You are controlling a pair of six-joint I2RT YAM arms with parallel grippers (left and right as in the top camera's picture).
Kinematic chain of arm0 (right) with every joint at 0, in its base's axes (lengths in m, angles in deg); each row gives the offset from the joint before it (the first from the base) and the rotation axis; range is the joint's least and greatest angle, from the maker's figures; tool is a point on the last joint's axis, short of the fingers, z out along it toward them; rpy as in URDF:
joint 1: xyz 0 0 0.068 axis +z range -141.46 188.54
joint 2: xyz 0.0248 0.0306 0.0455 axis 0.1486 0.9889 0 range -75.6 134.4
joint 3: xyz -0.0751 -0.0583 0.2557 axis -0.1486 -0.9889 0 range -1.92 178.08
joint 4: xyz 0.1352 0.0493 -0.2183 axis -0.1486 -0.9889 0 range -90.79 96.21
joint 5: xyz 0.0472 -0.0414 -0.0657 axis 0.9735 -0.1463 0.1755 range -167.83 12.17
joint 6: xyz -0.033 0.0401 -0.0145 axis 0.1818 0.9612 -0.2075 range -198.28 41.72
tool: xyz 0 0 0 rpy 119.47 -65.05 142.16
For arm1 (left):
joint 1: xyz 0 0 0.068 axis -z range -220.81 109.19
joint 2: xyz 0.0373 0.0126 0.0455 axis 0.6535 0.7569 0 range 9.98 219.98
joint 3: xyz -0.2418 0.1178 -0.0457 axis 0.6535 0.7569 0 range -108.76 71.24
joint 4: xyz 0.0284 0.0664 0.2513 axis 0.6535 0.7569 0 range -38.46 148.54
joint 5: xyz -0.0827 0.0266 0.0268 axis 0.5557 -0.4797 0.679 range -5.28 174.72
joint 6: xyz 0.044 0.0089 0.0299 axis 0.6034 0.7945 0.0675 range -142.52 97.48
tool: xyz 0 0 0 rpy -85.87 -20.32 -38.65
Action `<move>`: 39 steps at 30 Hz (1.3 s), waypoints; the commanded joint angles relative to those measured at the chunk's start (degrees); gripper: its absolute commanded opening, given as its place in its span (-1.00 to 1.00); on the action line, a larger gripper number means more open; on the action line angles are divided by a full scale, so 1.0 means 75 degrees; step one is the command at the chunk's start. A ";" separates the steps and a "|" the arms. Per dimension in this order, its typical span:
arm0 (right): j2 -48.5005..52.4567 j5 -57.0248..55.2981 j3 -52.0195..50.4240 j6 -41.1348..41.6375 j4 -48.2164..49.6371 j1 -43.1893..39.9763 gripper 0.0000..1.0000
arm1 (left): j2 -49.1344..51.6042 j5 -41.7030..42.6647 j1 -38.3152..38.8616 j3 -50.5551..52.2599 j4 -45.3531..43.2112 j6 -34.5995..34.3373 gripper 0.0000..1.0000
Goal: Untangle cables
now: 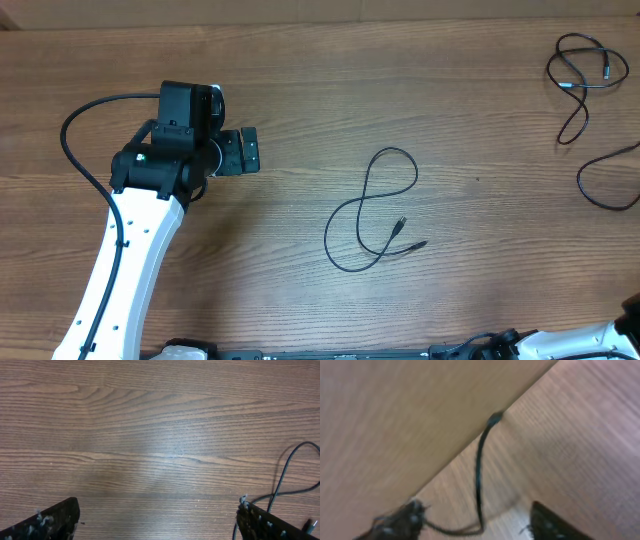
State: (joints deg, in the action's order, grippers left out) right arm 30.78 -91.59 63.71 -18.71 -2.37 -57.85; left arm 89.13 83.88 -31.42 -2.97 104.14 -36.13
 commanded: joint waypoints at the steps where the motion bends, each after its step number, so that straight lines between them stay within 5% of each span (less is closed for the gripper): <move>1: 0.0102 -0.0219 0.0137 -0.0085 0.0047 -0.0184 0.25 | 0.0038 0.0119 0.0052 0.0035 0.0006 -0.0108 1.00; 7: 0.0370 -0.0154 0.0137 -0.0175 0.0099 -0.0216 0.47 | 0.0038 0.0157 0.0052 0.0035 0.0006 -0.0108 0.99; 21: 0.0708 -0.0017 0.0137 -0.0743 0.0472 -0.0216 0.49 | 0.0038 0.0460 0.0052 0.0035 0.0006 -0.0108 1.00; 22: 0.0708 -0.0017 0.0137 -0.0816 0.0484 -0.0216 0.41 | 0.0038 0.0460 0.0052 0.0035 0.0006 -0.0108 1.00; 24: 0.0708 0.0020 0.0137 -0.0994 0.0472 -0.0216 -0.92 | 0.0038 0.0460 0.0052 0.0035 0.0006 -0.0108 1.00; 39: 0.0708 0.2110 0.0125 -0.0731 -0.0076 0.0297 -0.92 | 0.0038 0.0443 0.0052 0.0035 -0.0032 -0.0102 1.00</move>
State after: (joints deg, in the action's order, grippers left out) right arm 36.07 -81.51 63.71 -25.75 -1.83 -58.30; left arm 89.13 86.48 -31.42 -2.97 104.17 -36.13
